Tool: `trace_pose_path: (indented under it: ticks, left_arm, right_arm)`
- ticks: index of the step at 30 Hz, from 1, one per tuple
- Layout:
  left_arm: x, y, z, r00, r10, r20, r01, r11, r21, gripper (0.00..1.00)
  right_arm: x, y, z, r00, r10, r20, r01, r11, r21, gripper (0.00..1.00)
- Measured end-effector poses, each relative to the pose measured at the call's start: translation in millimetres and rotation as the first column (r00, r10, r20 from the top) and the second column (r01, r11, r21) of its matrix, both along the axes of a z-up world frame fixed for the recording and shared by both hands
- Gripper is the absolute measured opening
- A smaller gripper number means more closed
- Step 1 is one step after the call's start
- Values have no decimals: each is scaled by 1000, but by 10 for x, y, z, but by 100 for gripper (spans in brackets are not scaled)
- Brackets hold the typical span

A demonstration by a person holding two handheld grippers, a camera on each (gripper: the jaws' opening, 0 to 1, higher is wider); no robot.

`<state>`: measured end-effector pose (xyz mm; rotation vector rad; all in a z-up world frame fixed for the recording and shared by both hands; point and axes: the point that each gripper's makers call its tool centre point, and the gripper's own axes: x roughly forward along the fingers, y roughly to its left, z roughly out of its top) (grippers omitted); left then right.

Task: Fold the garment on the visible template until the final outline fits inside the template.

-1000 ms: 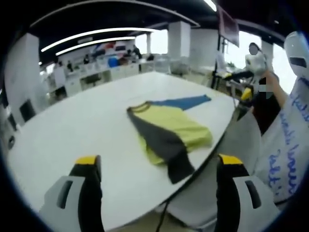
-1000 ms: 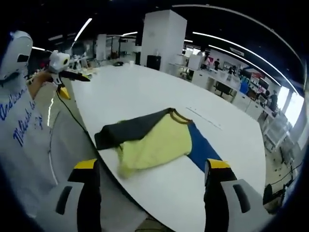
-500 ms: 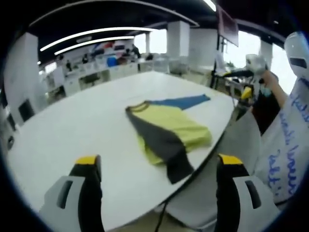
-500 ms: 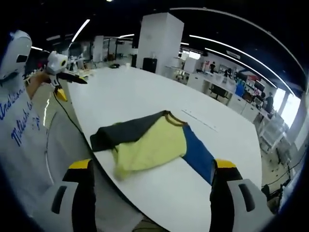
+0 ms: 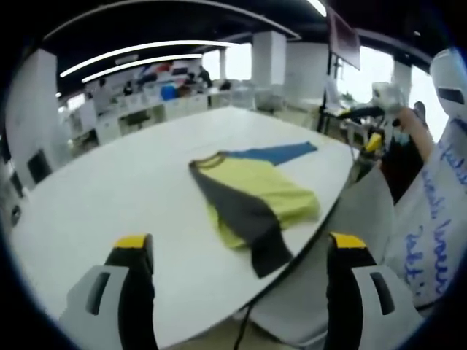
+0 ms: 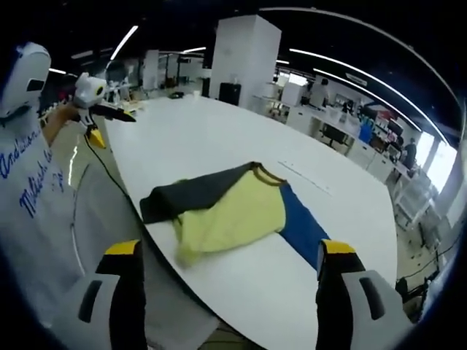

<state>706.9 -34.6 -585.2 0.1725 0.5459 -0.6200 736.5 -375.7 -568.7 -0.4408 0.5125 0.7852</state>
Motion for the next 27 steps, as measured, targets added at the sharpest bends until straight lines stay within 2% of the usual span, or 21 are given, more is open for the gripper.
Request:
trace_pose_path:
  ticks: [21,27]
  left_arm:
    - [7,-55,-32,1000,-12,-5,12,1000,-2,96]
    - [3,-71,-159,999,-16,-34,16,1000,-11,92]
  right_arm:
    - [-3,24,48,1000,5,8,-5,1000,12,100]
    - [-10,20,21,1000,10,0,-10,1000,1,100]
